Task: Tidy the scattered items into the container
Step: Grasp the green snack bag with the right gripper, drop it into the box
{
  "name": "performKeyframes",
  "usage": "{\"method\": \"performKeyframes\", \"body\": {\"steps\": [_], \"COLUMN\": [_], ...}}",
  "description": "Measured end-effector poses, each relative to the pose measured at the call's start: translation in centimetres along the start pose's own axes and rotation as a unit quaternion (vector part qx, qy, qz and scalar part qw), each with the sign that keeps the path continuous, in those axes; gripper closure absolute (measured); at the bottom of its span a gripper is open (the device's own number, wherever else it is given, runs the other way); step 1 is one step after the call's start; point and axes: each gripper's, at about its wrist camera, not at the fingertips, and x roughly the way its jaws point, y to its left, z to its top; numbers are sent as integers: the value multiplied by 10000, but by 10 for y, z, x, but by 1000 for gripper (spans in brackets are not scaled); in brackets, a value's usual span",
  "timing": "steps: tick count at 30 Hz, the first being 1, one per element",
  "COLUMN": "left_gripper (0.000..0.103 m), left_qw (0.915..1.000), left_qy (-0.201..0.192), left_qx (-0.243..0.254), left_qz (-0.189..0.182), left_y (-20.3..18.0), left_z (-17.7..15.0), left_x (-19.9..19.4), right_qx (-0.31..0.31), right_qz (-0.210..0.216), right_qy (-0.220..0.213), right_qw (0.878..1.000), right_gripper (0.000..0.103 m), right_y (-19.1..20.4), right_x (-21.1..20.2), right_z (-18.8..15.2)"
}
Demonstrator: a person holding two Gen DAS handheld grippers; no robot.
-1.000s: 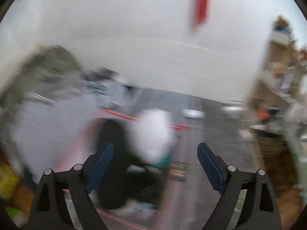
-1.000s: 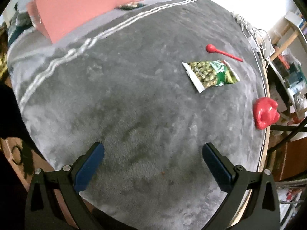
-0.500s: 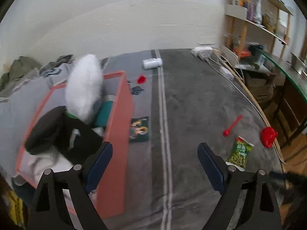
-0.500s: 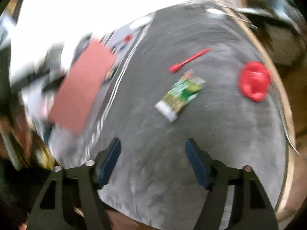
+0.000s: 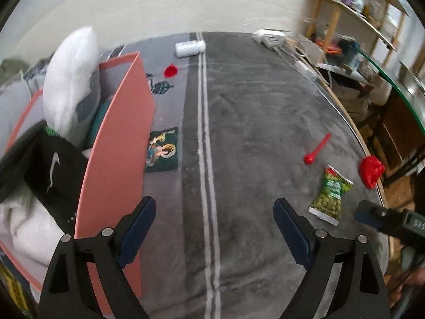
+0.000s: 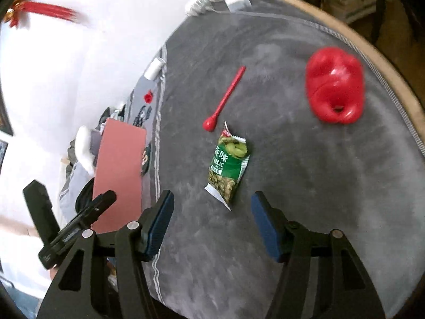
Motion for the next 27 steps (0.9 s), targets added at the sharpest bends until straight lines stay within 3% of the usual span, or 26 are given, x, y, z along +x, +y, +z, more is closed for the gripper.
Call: {"method": "performKeyframes", "body": {"steps": [3,7,9,10,13,16,21,23,25,26,27], "left_gripper": [13,13,13,13,13,13,14,14,15,39,70], "left_qw": [10000,9983,9965,9947,9881,9805,9709,9705,9756,9800,9873], "left_qy": [-56,-476,-602,-672,-913,-1087,-532,-254,122,197,106], "left_qx": [-39,186,327,344,173,66,49,59,-118,-326,-664], "left_qz": [41,270,473,694,1227,1638,2336,2398,2189,1952,1443], "left_y": [6,0,-4,-7,-8,-6,13,22,35,43,54], "left_z": [5,26,45,60,107,160,227,237,239,237,238], "left_x": [9,13,19,25,47,83,180,213,241,248,247], "right_qx": [16,-69,-53,-66,192,-202,-593,-536,-553,-605,-650], "right_qz": [-105,-505,-458,-336,215,723,888,923,1003,1011,996], "right_qy": [12,127,84,124,168,306,513,677,806,870,930], "right_qw": [9999,9986,9989,9993,9994,9967,9930,9920,9901,9892,9885], "right_gripper": [42,43,71,77,79,79,79,79,79,79,79], "right_y": [3,1,-4,-5,-11,11,21,17,17,18,18], "right_x": [14,45,53,56,51,32,16,18,22,23,25], "right_z": [4,13,20,23,21,13,5,4,4,1,-1]}}
